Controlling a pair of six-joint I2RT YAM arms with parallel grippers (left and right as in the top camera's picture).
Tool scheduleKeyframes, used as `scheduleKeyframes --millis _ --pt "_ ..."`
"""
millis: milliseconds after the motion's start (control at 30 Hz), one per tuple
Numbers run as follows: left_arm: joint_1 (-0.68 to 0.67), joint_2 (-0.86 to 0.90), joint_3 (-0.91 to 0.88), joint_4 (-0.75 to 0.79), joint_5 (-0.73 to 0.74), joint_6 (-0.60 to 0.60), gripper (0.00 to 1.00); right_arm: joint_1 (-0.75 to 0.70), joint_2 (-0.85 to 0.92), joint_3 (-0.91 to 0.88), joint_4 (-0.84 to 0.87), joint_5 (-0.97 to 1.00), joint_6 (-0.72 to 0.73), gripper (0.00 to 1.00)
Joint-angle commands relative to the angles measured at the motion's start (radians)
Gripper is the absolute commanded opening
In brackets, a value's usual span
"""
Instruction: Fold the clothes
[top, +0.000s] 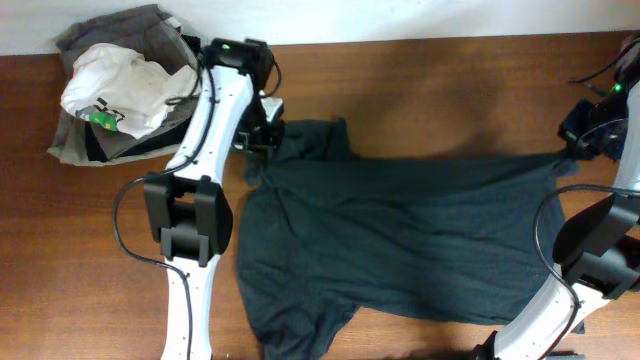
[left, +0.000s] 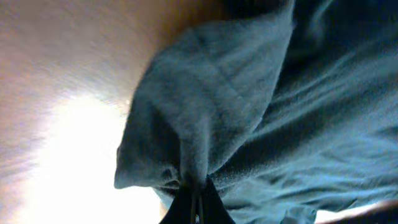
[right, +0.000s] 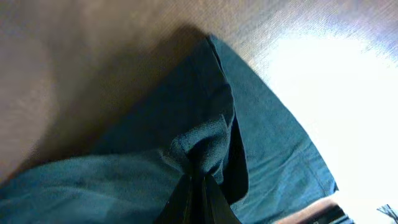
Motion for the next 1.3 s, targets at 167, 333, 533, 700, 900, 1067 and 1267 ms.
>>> scheduleKeyframes --millis 167,333,533,700,900,1067,1267 --pt "0.001 -0.161 -0.2 -0.005 0.011 0.012 0.06 0.002 -0.022 -0.126 0.01 0.002 0.031 0.04" --pt "0.0 -0.178 -0.309 -0.004 0.01 0.013 0.77 0.002 -0.025 -0.158 0.01 0.011 0.03 0.04" --pt "0.002 -0.18 -0.301 0.05 0.008 0.011 0.99 0.002 -0.024 -0.169 -0.008 0.011 -0.064 0.99" --pt "0.003 -0.18 -0.234 0.13 0.007 0.013 0.99 0.003 -0.024 -0.171 -0.022 0.01 -0.064 0.99" --pt "0.003 -0.172 -0.201 0.405 0.007 0.037 0.99 0.003 -0.024 -0.171 -0.018 0.01 -0.09 0.98" --pt "0.015 -0.116 -0.201 0.48 0.009 0.069 0.99 0.003 -0.024 -0.171 -0.008 0.009 -0.09 0.99" --pt "0.019 -0.036 -0.201 0.506 0.079 0.069 0.99 0.004 -0.024 -0.171 -0.006 0.009 -0.09 0.99"
